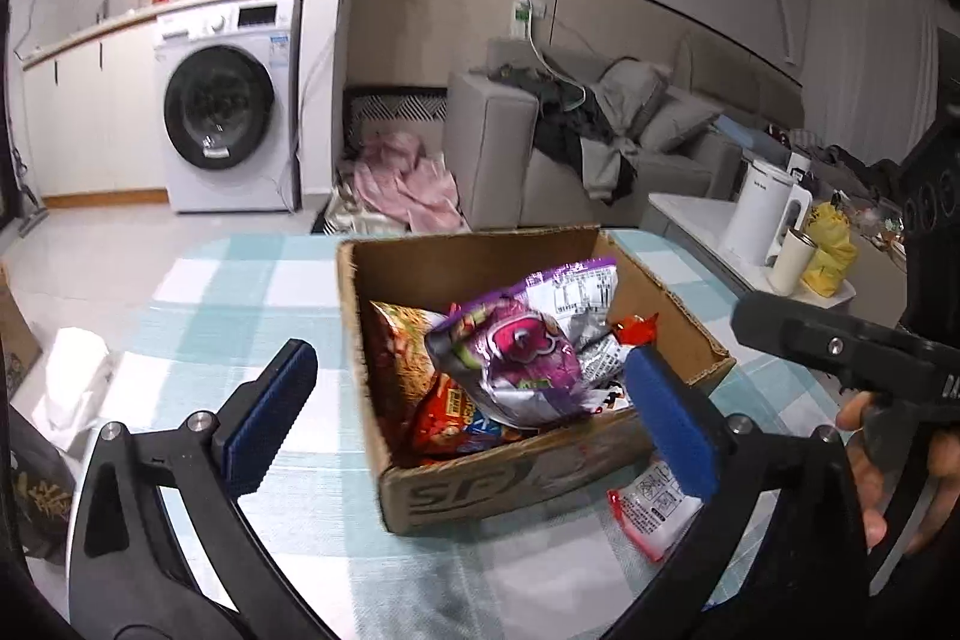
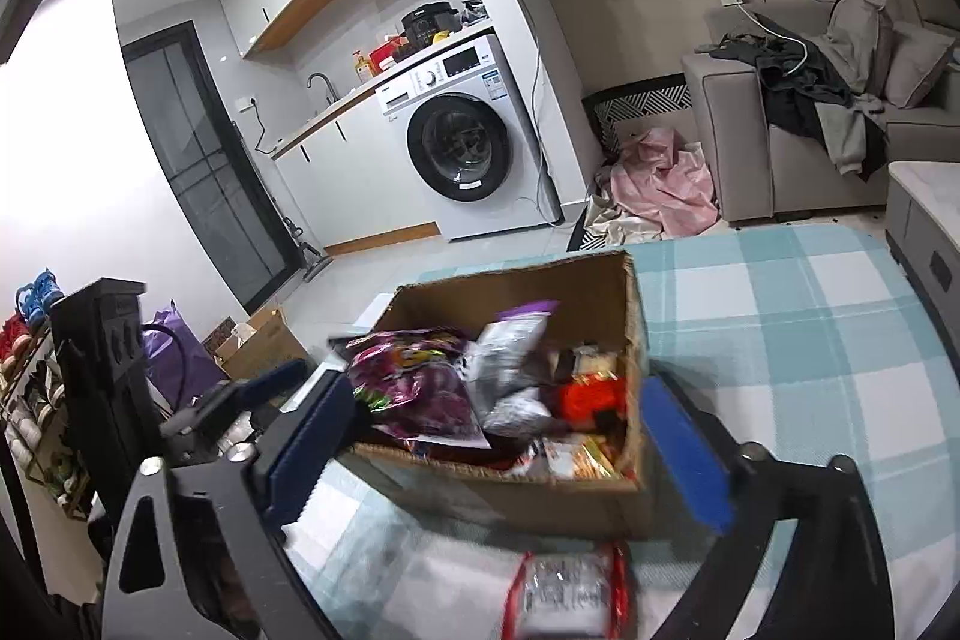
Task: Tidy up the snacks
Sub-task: 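Move both grippers back toward the red-white pack and blue Oreo pack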
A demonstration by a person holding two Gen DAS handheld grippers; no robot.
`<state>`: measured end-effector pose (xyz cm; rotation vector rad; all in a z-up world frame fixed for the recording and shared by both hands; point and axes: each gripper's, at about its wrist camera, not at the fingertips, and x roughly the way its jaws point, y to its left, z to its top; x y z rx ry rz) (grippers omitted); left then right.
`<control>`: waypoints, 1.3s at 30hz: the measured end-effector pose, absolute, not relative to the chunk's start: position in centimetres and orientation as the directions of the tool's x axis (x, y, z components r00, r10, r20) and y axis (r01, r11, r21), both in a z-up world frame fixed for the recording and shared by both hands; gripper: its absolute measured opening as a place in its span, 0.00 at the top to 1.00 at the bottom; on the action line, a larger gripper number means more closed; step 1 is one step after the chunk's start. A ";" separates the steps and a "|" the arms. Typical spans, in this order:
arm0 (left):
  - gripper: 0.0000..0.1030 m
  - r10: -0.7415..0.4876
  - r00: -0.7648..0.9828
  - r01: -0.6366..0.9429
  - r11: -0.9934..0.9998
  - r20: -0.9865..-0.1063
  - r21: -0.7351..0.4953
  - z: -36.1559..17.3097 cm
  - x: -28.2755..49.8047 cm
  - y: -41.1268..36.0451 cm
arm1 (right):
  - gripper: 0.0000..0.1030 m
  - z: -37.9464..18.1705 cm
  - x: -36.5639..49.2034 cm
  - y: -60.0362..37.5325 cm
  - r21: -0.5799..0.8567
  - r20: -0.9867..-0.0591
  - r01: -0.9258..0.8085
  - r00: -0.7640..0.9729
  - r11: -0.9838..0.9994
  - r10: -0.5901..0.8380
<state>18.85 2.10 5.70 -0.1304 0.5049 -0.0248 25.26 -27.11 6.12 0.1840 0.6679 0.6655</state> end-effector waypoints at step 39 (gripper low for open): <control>0.01 -0.099 0.839 0.068 0.995 -0.536 -0.076 3.0 6.0 -0.7 | 0.00 2.4 15.4 -31.0 0.220 -0.617 -0.534 0.573 0.817 0.540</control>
